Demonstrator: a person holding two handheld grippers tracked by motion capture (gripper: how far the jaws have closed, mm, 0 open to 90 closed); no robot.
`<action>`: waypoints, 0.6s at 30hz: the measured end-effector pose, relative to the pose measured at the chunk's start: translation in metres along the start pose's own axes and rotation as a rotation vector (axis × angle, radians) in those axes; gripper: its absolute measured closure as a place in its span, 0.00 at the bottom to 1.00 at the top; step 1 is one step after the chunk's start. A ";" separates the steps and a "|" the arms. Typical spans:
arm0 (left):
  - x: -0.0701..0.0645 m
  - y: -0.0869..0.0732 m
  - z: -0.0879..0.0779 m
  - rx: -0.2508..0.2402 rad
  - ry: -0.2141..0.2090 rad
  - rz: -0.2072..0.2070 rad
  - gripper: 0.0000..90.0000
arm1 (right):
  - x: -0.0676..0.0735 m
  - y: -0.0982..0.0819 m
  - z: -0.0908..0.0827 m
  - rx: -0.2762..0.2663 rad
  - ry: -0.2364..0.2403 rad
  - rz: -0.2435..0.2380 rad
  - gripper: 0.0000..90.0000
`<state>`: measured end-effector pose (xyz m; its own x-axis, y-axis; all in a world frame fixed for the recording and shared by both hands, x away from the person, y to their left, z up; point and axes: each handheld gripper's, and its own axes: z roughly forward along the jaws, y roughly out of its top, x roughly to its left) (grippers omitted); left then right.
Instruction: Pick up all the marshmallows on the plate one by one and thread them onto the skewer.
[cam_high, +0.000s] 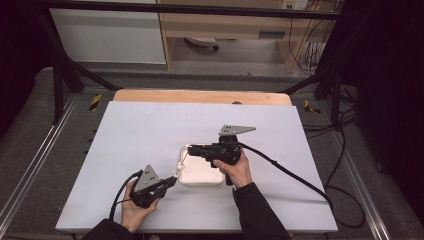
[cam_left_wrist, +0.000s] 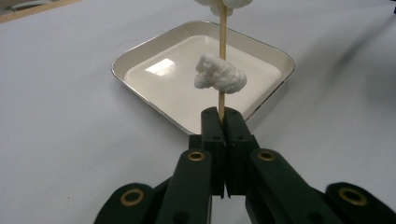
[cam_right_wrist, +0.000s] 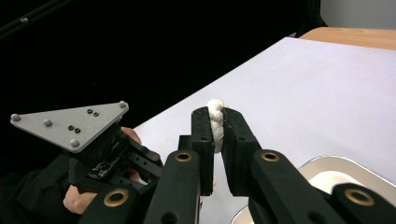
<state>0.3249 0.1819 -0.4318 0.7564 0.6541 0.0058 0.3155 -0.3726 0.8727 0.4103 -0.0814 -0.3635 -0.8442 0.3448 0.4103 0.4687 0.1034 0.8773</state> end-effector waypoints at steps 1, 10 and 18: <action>0.000 0.000 0.000 -0.001 0.000 0.000 0.99 | 0.000 0.000 0.000 0.000 -0.001 -0.004 0.94; -0.001 0.000 0.000 -0.012 -0.010 -0.008 0.99 | 0.002 -0.002 0.000 -0.001 0.006 -0.025 0.94; -0.001 0.000 0.000 -0.010 -0.006 -0.012 0.99 | 0.003 -0.005 0.003 -0.011 0.011 -0.033 0.94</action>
<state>0.3242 0.1812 -0.4323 0.7563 0.6542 -0.0076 0.3185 -0.3580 0.8777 0.4060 -0.0784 -0.3677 -0.8622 0.3311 0.3835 0.4374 0.1047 0.8931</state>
